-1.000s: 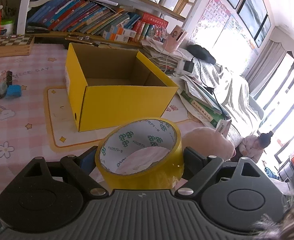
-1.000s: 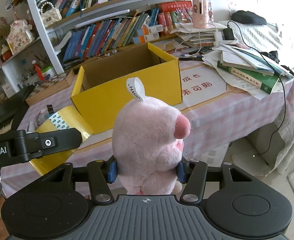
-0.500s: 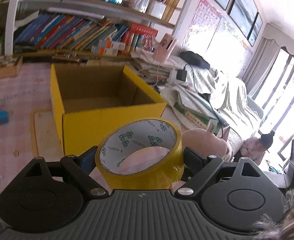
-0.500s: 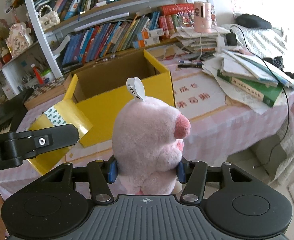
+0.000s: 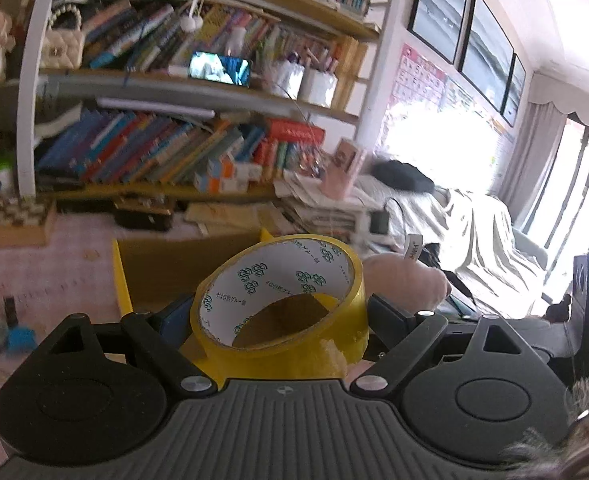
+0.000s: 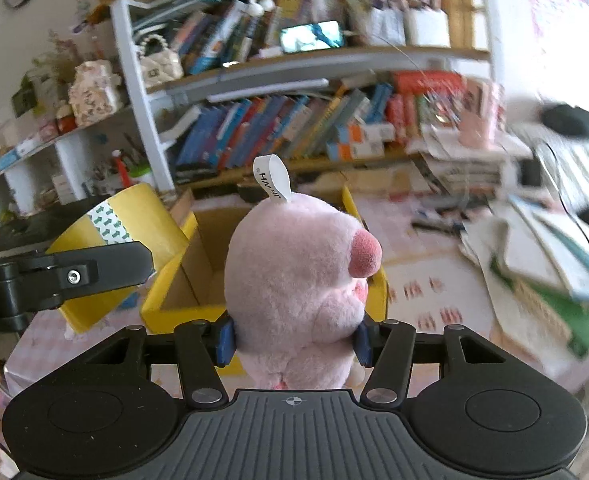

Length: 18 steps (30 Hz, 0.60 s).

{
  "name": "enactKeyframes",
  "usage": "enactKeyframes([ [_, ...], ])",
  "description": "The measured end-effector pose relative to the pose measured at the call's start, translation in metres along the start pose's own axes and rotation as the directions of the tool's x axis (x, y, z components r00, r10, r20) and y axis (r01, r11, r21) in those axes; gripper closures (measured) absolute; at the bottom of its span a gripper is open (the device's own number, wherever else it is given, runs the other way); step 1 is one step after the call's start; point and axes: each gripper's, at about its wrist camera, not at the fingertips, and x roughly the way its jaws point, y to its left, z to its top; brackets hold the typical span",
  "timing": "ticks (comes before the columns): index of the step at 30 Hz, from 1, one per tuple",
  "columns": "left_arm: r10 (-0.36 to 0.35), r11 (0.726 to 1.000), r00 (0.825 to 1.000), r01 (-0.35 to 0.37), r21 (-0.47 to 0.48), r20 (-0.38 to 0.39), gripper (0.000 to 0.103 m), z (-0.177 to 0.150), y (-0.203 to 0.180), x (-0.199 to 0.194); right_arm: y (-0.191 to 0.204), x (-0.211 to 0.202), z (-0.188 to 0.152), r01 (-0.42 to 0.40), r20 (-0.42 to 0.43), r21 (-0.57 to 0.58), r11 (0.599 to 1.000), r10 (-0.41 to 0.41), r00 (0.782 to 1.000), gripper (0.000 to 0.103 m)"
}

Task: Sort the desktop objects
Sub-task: 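Lift the tape and pig and carry both toward the yellow box, then lower the tape and pig into the box and open both grippers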

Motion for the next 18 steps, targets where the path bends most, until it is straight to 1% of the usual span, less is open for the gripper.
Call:
enactKeyframes([
  [3,0.03,0.999,0.999,-0.03,0.025,0.013,0.014,0.013,0.004,0.011,-0.003,0.016,0.015,-0.024,0.0,-0.05,0.998,0.024,1.0,0.048],
  [8,0.071,0.995,0.997,-0.071,0.064,0.013,0.014,0.03,0.012,0.04,-0.007,0.053,0.036,-0.064,-0.039,-0.143,0.988,0.059,0.998,0.048],
  [14,0.105,0.988,0.993,-0.099,0.116,-0.046,0.014,0.044,0.023,0.091,-0.005,0.104,0.053,-0.102,-0.122,-0.266,0.959,0.072,0.99,0.048],
  [18,0.154,0.978,0.982,-0.136,0.158,-0.105,0.014,0.049,0.035,0.133,-0.003,0.142,0.061,-0.135,-0.196,-0.336,0.932,0.071,0.978,0.048],
])
